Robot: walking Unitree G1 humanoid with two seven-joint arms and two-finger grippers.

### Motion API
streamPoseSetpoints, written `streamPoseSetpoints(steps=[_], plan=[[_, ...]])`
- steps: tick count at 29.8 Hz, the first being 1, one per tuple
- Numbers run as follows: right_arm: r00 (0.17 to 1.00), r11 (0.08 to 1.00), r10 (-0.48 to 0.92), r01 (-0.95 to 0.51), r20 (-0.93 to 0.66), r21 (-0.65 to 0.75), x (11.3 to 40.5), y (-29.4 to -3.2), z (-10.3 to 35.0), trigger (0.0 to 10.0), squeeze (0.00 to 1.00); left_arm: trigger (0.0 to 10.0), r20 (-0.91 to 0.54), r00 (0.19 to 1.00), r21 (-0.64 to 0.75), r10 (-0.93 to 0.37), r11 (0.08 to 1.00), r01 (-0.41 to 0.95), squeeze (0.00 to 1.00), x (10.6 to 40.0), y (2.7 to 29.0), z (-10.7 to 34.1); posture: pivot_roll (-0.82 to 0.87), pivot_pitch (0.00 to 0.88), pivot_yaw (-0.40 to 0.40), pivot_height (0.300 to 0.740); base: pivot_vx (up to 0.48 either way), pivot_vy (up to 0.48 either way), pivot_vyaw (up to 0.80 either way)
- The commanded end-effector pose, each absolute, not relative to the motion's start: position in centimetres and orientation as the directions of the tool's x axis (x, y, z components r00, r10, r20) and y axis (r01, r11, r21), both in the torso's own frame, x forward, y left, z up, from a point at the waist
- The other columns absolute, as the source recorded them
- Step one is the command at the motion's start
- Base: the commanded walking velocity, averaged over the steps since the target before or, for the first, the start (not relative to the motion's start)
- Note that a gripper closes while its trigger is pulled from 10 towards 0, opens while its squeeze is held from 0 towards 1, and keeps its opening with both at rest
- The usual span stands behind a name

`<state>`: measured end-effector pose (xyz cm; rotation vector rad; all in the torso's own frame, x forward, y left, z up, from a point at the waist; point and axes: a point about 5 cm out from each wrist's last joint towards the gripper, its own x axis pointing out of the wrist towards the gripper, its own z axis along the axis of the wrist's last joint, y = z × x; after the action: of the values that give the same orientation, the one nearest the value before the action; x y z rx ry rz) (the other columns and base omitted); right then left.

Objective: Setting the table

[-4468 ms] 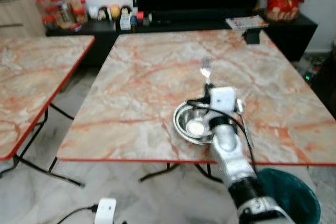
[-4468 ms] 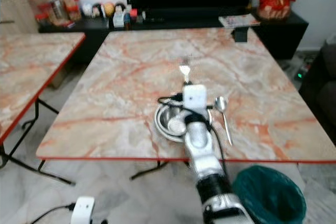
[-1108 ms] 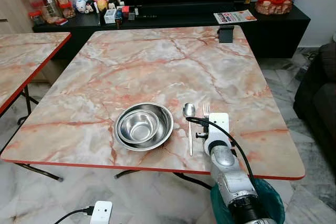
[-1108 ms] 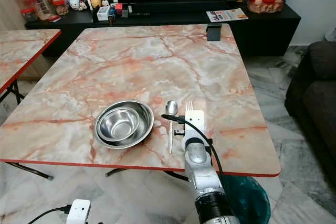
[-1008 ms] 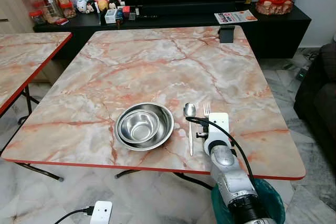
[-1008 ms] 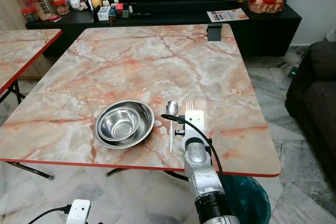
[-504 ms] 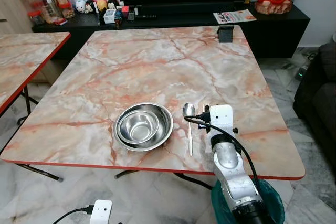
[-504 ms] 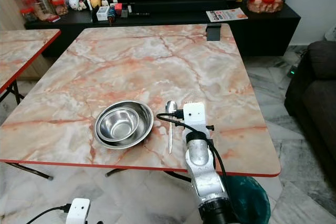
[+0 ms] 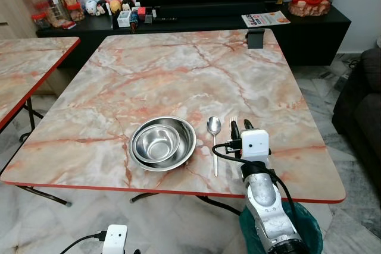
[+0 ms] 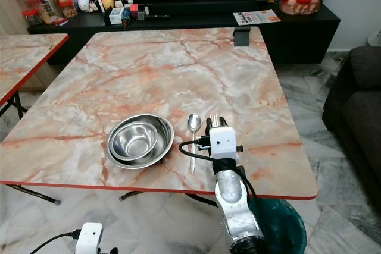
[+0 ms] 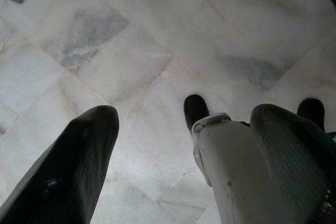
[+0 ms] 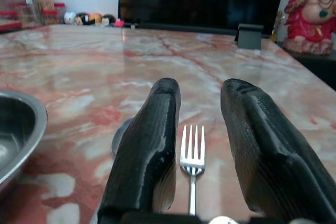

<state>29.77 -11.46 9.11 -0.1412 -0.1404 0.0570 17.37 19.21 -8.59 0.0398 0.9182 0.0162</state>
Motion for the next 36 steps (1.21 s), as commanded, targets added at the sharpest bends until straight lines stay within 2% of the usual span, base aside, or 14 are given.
streamPoseSetpoints(steps=[1, 17, 36], plan=[[0.986, 0.989, 0.076, -0.056, 0.149, -0.134, 29.9, -11.0, 9.2, 10.0, 0.0, 10.0, -0.789, 0.613, 0.039, 0.039, 0.999, -0.013, 0.0, 17.5, 19.5, -8.5, -0.06, 0.016, 0.094, 0.74, 0.0, 0.326, 0.0], [0.98, 0.989, 0.082, -0.059, 0.18, -0.133, 29.7, -11.4, 9.2, 10.0, 0.0, 10.0, -0.785, 0.618, 0.035, 0.039, 0.999, -0.019, 0.0, 17.6, 19.5, -8.4, -0.06, 0.015, 0.093, 0.74, 0.0, 0.328, 0.0], [0.994, 0.981, 0.058, -0.04, 0.09, -0.19, 28.1, -13.7, 6.3, 10.0, 0.0, 10.0, -0.784, 0.62, 0.038, 0.04, 0.999, -0.017, 0.0, 17.6, 19.7, -8.4, -0.06, 0.015, 0.096, 0.74, 0.0, 0.328, 0.0]])
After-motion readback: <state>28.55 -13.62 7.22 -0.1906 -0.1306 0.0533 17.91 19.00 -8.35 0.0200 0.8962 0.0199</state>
